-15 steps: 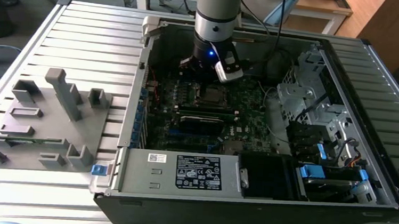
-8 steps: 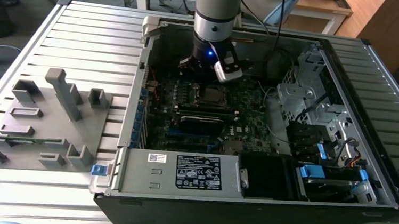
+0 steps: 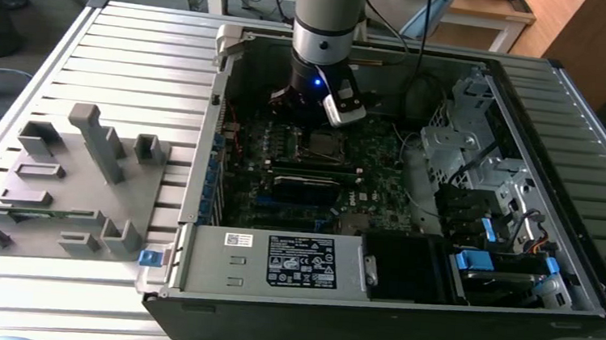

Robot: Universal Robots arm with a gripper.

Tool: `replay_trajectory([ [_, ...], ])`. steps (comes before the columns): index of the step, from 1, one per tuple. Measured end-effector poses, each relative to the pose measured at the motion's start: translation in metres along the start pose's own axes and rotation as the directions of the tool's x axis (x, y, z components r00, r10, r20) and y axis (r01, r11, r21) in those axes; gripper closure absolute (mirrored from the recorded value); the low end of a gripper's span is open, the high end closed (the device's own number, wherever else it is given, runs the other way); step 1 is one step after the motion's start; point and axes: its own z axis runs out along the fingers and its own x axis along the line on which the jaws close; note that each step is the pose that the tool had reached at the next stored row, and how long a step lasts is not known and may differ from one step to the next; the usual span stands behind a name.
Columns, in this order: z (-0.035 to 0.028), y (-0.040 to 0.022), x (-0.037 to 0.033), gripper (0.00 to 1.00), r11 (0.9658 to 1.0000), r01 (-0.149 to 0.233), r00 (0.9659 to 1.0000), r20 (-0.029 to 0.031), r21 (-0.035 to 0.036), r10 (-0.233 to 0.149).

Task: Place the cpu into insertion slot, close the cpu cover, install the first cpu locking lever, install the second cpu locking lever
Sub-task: 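Close the cpu cover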

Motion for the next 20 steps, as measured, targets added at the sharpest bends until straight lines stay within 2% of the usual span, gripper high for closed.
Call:
replay_trajectory([
  [12, 0.0019, 0.0, 0.0009, 0.89, 1.0, 0.0, 1.0, 0.0003, -0.0004, 0.0],
  [16, 0.0038, -0.0003, 0.0019, 0.89, 1.0, 0.0, 1.0, -0.0005, 0.0032, 0.0],
  [20, 0.0042, -0.0001, 0.0019, 0.89, 1.0, 0.0, 1.0, 0.0002, 0.003, 0.0],
])
